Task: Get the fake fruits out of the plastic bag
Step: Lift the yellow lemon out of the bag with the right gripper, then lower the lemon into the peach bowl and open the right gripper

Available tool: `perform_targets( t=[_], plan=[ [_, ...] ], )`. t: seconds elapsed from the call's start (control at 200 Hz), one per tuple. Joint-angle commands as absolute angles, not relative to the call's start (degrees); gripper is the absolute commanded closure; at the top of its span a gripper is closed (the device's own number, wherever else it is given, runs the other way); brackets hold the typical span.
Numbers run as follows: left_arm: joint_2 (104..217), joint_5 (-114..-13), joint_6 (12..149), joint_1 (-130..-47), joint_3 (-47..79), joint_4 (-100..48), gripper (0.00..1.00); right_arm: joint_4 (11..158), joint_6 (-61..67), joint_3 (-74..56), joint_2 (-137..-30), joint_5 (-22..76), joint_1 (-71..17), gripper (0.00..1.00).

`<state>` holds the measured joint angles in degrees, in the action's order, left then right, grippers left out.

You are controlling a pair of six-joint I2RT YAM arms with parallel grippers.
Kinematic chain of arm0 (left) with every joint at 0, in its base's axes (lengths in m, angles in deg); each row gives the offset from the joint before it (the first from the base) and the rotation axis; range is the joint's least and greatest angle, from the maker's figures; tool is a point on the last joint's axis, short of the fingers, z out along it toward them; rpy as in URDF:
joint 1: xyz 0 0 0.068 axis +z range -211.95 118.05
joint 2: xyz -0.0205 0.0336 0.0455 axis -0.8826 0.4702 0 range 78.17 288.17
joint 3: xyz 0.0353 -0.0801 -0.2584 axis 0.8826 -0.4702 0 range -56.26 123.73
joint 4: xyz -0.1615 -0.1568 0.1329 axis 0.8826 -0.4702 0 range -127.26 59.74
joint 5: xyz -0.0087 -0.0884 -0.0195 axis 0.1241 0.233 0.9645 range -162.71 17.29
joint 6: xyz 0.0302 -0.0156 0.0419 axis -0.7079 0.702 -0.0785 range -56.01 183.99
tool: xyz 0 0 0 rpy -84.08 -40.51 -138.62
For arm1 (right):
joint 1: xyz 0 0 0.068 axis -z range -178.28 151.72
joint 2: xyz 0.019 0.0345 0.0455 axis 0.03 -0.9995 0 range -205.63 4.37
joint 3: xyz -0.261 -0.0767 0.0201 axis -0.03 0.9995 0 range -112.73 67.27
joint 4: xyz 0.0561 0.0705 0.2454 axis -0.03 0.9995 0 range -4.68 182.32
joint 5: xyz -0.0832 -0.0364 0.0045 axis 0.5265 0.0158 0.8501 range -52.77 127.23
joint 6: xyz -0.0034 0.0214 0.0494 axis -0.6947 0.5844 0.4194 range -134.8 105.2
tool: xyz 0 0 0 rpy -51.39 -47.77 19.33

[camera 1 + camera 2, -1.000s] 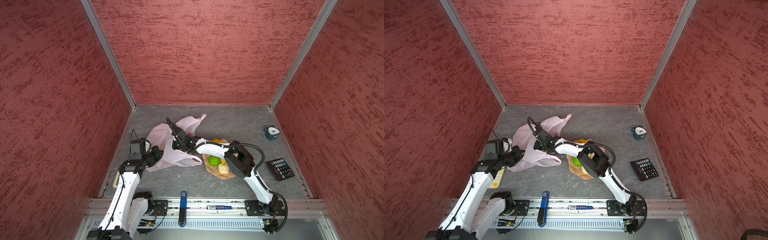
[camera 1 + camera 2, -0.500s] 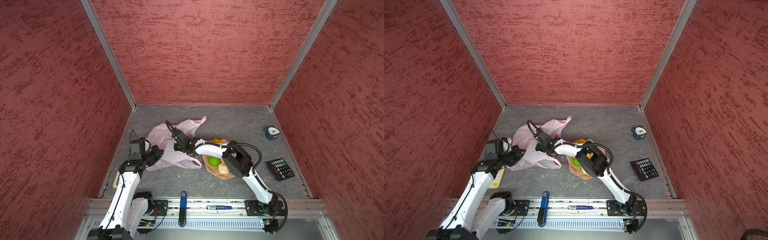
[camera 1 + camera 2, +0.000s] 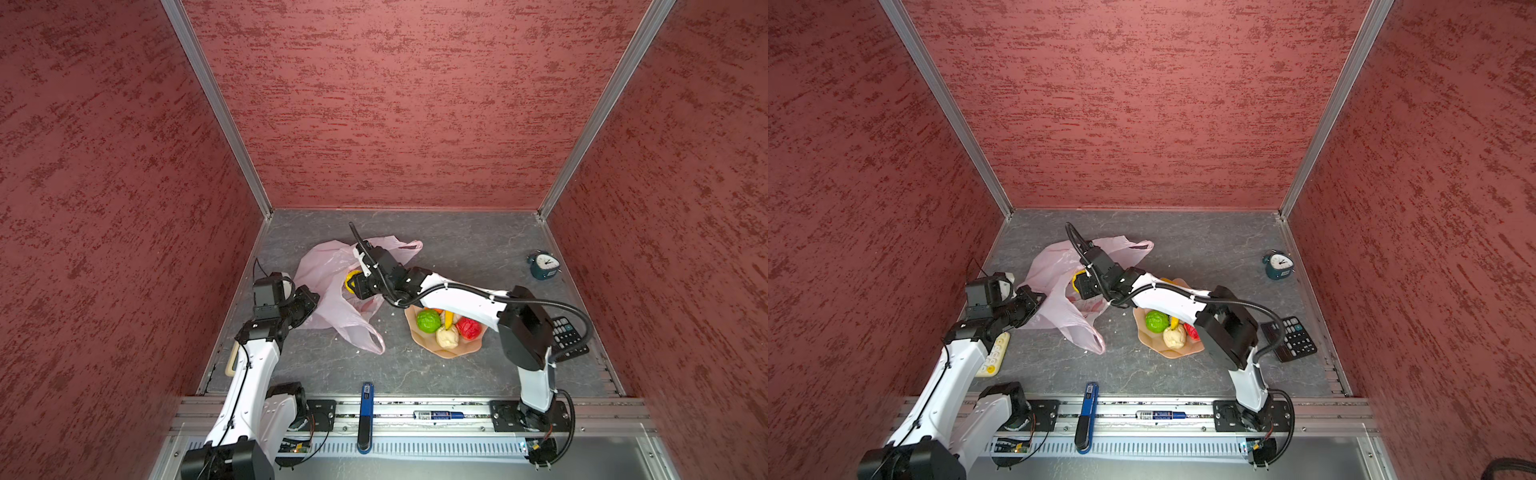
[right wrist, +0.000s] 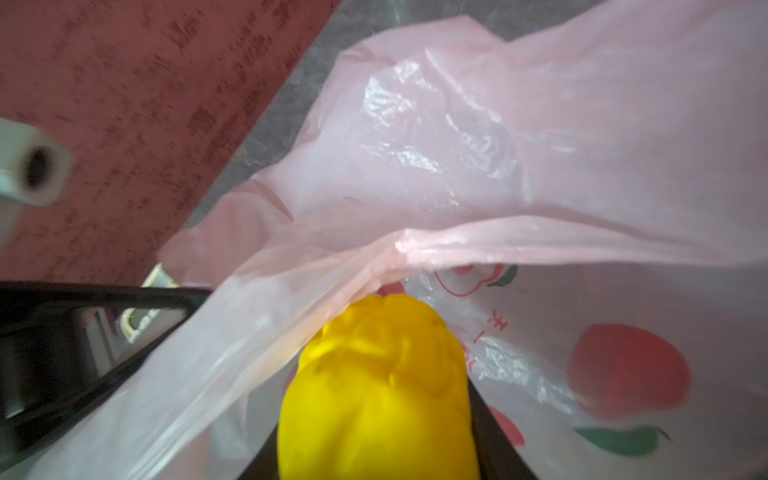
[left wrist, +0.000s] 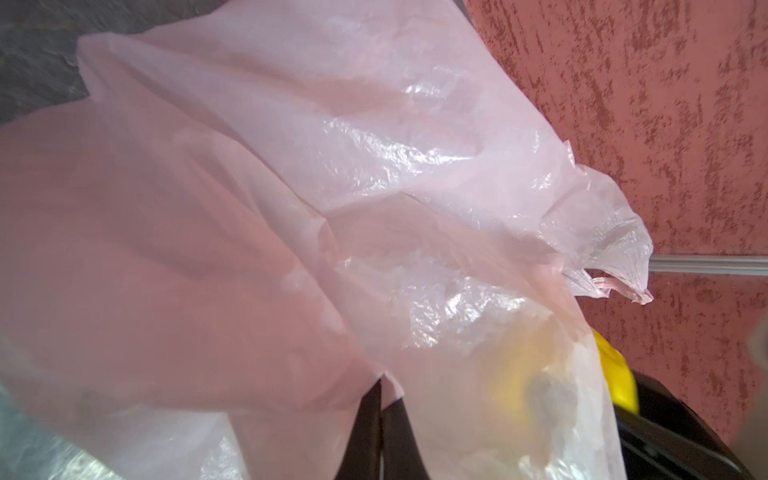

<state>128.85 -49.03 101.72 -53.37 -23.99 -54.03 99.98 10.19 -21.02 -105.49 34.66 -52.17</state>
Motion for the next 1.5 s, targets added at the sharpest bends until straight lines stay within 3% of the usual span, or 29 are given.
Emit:
perform_targets(
  t=[0.0,0.371,0.781,1.057,1.172,1.272,1.408,1.493],
  plan=[
    [130.9,-50.3,104.4,-52.8,-24.4,-45.4,1.0,104.3,9.6,-17.1,-100.3,35.2,-51.5,0.79],
    [143.3,-48.5,105.5,-52.9,-17.5,-36.6,0.99,120.0,15.0,-1.9,-79.7,46.9,-46.4,0.78],
    [144.1,-47.7,104.6,-53.0,-15.9,-36.9,0.92,118.9,16.4,4.6,-83.1,45.5,-46.0,0.73],
    [148.0,-46.8,104.7,-53.1,-13.5,-34.1,0.82,117.4,15.9,5.5,-85.5,45.2,-46.0,0.5],
    [151.1,-45.8,105.3,-53.3,-11.6,-32.4,0.78,117.0,16.2,5.4,-85.9,45.1,-46.0,0.31],
    [152.8,-45.7,105.2,-53.4,-9.4,-32.1,0.73,117.0,16.4,5.1,-85.1,45.9,-46.0,0.23],
    [154.4,-45.5,103.7,-53.1,-5.3,-33.8,0.6,117.7,16.6,3.9,-82.2,47.9,-46.0,0.16],
    [154.7,-45.3,102.2,-52.9,-2.8,-35.5,0.45,118.2,16.8,3.4,-79.4,49.4,-45.6,0.14]
  ],
)
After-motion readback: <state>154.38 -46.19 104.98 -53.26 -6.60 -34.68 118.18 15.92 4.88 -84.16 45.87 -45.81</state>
